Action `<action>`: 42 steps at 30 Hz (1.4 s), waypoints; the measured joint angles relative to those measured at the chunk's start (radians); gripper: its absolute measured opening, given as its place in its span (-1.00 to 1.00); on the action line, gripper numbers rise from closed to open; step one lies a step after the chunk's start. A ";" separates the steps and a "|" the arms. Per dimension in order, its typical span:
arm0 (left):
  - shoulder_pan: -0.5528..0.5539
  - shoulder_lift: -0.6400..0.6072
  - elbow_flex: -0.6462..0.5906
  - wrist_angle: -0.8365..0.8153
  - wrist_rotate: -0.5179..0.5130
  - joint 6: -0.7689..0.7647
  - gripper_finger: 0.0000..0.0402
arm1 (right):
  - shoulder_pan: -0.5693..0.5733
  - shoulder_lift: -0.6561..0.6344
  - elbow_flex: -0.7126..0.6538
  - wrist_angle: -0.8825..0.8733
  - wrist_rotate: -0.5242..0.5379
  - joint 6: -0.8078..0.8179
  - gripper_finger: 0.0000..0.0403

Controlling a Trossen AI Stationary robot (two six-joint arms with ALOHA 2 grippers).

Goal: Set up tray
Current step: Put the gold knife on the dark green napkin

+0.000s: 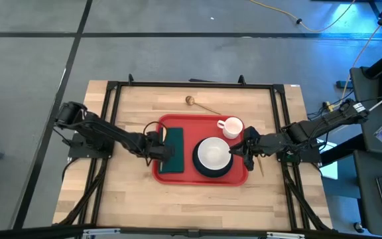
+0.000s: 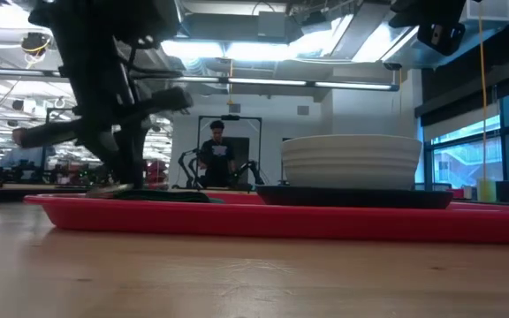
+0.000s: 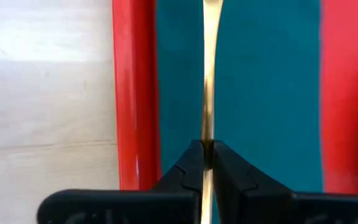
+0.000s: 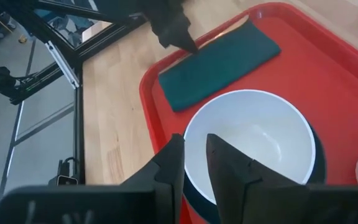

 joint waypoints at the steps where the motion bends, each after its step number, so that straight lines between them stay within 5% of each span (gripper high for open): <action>1: 0.000 0.010 0.000 0.005 0.006 -0.002 -0.96 | 0.000 0.000 0.000 0.000 0.000 0.000 -0.65; 23: 0.023 0.069 0.001 0.102 0.031 -0.047 -0.95 | 0.001 0.000 0.000 -0.002 -0.029 -0.002 -0.65; 42: 0.021 -0.011 0.000 0.081 -0.048 -0.163 -0.94 | 0.001 0.003 0.000 -0.004 -0.027 -0.005 -0.65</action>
